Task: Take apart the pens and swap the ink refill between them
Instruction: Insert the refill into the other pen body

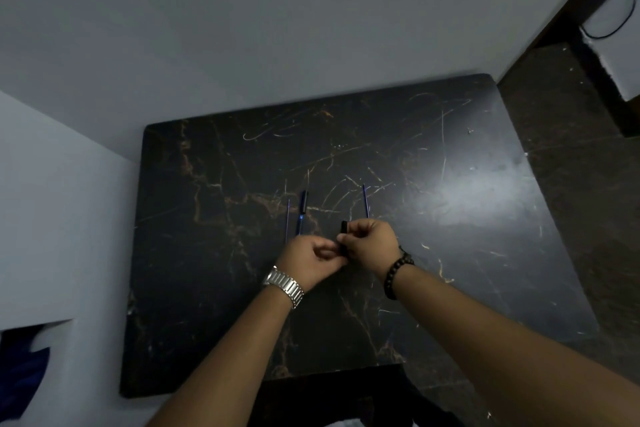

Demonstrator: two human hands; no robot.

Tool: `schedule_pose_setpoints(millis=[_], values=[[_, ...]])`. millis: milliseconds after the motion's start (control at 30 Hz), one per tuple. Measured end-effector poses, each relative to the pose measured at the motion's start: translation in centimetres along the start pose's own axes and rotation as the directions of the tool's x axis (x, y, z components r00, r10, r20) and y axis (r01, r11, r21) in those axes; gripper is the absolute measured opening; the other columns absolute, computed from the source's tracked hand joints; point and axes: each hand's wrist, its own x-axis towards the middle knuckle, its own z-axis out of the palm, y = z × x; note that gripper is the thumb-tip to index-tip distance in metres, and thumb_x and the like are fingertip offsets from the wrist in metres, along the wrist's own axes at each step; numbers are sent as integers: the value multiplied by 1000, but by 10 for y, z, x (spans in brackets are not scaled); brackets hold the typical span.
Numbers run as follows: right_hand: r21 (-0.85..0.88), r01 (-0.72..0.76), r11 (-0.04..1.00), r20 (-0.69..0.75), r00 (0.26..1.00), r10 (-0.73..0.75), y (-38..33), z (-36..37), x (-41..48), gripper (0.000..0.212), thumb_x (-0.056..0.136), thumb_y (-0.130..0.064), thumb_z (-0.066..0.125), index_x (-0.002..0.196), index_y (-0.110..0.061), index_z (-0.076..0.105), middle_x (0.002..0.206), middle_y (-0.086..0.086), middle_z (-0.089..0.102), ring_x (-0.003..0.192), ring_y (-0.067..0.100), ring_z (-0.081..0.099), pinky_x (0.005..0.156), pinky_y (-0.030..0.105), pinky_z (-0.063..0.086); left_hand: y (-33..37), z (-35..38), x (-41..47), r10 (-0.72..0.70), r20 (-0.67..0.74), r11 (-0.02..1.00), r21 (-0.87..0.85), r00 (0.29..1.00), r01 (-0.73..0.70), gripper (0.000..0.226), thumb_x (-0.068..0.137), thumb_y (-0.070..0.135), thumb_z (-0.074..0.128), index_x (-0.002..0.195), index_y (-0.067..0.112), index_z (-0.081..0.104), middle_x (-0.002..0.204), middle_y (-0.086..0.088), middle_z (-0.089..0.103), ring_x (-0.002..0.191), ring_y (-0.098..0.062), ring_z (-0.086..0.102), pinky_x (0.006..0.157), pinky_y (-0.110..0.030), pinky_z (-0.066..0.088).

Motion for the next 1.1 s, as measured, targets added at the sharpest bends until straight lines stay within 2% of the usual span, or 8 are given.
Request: schedule_pose_setpoints(millis=[200, 367, 500, 733, 833, 967, 1033, 1100], values=[[-58, 72, 996, 22, 997, -70, -1, 6, 3, 16, 77, -14, 85, 81, -21, 71, 73, -6, 72, 60, -3, 68, 53, 12, 52, -3, 8, 1, -32, -179, 999, -41, 983, 25, 10, 71, 26, 88, 75, 26, 78, 68, 7, 77, 66, -5, 73, 65, -26, 59], [-499, 87, 862, -64, 989, -136, -5, -12, 16, 23, 85, -51, 68, 77, -31, 67, 75, -9, 70, 69, 6, 67, 61, 28, 58, -11, 4, -1, -114, -259, 993, -35, 959, 109, 15, 69, 26, 90, 75, 24, 76, 66, 5, 75, 63, -4, 71, 65, -26, 61], [-820, -57, 570, -125, 989, -81, -12, -23, 42, 27, 93, -42, 58, 91, -17, 68, 73, -1, 58, 62, 12, 55, 50, 27, 45, -18, 3, -7, -143, -284, 989, -17, 948, 144, 18, 68, 24, 90, 69, 26, 72, 60, 8, 72, 57, 1, 68, 62, -24, 59], [-895, -72, 439, -129, 986, -103, -21, -14, 62, 23, 96, -19, 57, 113, -9, 68, 75, 5, 56, 69, 22, 60, 62, 36, 54, -18, 1, -13, -177, -262, 983, 7, 949, 185, 17, 69, 24, 90, 74, 23, 73, 62, 7, 72, 56, 0, 67, 62, -22, 60], [-888, -81, 453, -138, 986, -95, -24, -11, 63, 21, 96, -23, 57, 104, -9, 70, 70, 3, 52, 67, 20, 57, 62, 37, 55, -13, -1, -15, -165, -253, 985, 10, 953, 173, 19, 70, 24, 89, 72, 26, 71, 61, 8, 71, 55, 7, 65, 56, -12, 54], [-836, -63, 545, -110, 992, -54, -26, -12, 62, 24, 97, -33, 58, 101, -11, 67, 88, 7, 63, 82, 23, 64, 73, 38, 59, -8, -3, -15, -127, -273, 990, 25, 954, 139, 15, 70, 24, 88, 74, 23, 73, 60, 9, 70, 53, 5, 63, 58, -12, 54], [-652, -50, 757, -105, 994, -25, -28, -14, 59, 19, 97, -30, 58, 102, -13, 65, 94, 8, 66, 85, 22, 66, 73, 36, 57, -6, -5, -14, -101, -292, 993, 31, 951, 115, 14, 70, 24, 87, 74, 22, 74, 59, 10, 69, 54, 5, 64, 56, -9, 52], [-195, -64, 979, -65, 997, 52, -35, -13, 47, 13, 99, -20, 56, 104, -9, 62, 95, 11, 68, 82, 21, 70, 65, 31, 59, -3, -5, -14, -76, -303, 996, 23, 950, 87, 12, 70, 23, 86, 75, 21, 75, 62, 9, 71, 57, 4, 67, 56, -10, 53]])
